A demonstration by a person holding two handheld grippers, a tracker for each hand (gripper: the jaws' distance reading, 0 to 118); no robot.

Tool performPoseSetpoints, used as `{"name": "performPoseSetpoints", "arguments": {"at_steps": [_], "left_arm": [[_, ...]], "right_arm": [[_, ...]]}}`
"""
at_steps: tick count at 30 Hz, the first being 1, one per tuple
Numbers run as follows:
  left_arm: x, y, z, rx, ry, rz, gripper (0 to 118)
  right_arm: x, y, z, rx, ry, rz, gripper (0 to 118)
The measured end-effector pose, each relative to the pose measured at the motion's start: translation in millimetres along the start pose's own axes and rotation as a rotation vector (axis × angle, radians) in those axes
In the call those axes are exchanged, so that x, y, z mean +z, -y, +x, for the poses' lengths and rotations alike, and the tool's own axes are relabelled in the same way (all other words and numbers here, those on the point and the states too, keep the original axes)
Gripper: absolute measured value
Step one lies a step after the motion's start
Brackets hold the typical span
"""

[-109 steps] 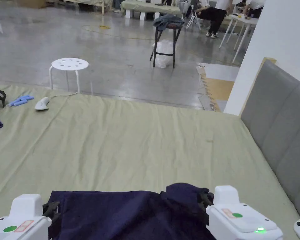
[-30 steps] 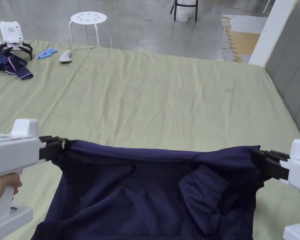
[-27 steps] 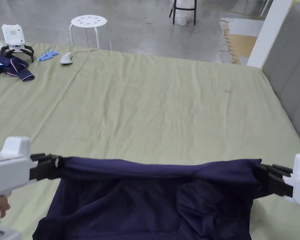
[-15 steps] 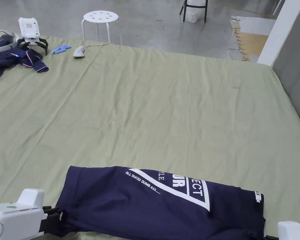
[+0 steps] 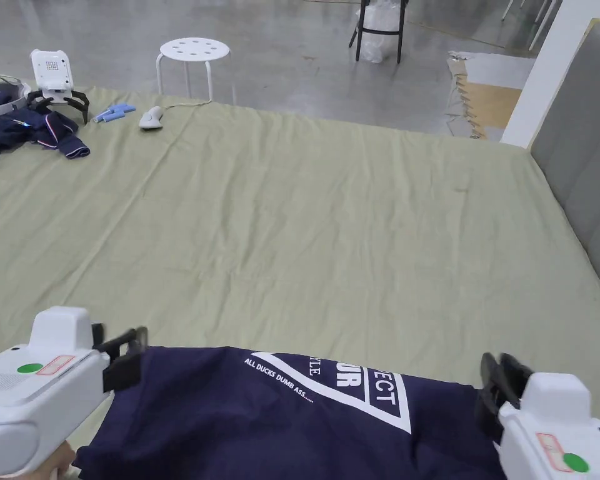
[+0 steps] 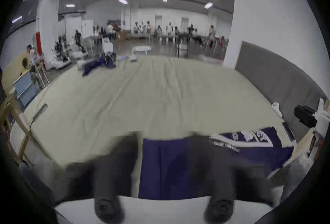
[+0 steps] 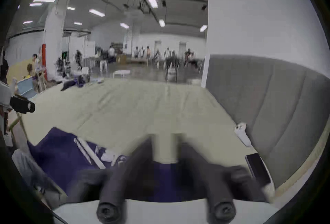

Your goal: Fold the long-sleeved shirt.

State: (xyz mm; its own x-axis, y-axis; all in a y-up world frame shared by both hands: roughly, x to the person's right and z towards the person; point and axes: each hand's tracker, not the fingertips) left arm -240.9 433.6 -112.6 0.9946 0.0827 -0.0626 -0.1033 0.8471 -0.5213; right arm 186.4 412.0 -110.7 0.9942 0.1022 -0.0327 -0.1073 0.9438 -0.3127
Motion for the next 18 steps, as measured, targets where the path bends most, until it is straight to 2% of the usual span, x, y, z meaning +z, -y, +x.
{"name": "performPoseSetpoints", "arguments": {"at_steps": [1, 2, 4, 6, 8, 10, 11, 13, 14, 16, 18], "left_arm": [[-17, 9, -11, -0.011, -0.036, 0.011, 7], [-21, 9, -9, -0.023, -0.055, 0.043, 5], [-30, 7, -10, -0.019, 0.021, 0.004, 4], [-36, 2, -13, 0.001, 0.018, 0.000, 4], [-53, -2, -28, 0.043, 0.086, -0.086, 4], [-76, -3, -60, 0.145, 0.146, -0.145, 8], [-92, -2, -77, 0.199, 0.241, -0.243, 20], [-113, 3, -99, 0.293, 0.304, -0.361, 82], [-125, 10, -110, 0.299, 0.328, -0.415, 108], [-143, 21, -137, 0.341, 0.355, -0.419, 107], [-162, 30, -157, 0.460, 0.448, -0.578, 108]], "right_arm": [[-1, 0, -13, -0.009, 0.014, 0.045, 0], [-3, -1, -24, -0.006, -0.001, 0.014, 0], [-9, -2, -34, -0.043, -0.062, 0.012, 0], [-8, -6, -45, -0.020, -0.062, 0.016, 0], [-10, -9, -46, -0.038, -0.107, 0.015, 0], [-8, -14, -55, -0.011, -0.090, 0.030, 0], [-7, -17, -58, -0.014, -0.101, 0.039, 0], [-9, -19, -57, -0.024, -0.113, 0.049, 0], [-8, -20, -60, -0.020, -0.118, 0.058, 0], [-10, -20, -60, -0.014, -0.130, 0.060, 0], [-11, -20, -61, -0.016, -0.143, 0.058, 0]]}}
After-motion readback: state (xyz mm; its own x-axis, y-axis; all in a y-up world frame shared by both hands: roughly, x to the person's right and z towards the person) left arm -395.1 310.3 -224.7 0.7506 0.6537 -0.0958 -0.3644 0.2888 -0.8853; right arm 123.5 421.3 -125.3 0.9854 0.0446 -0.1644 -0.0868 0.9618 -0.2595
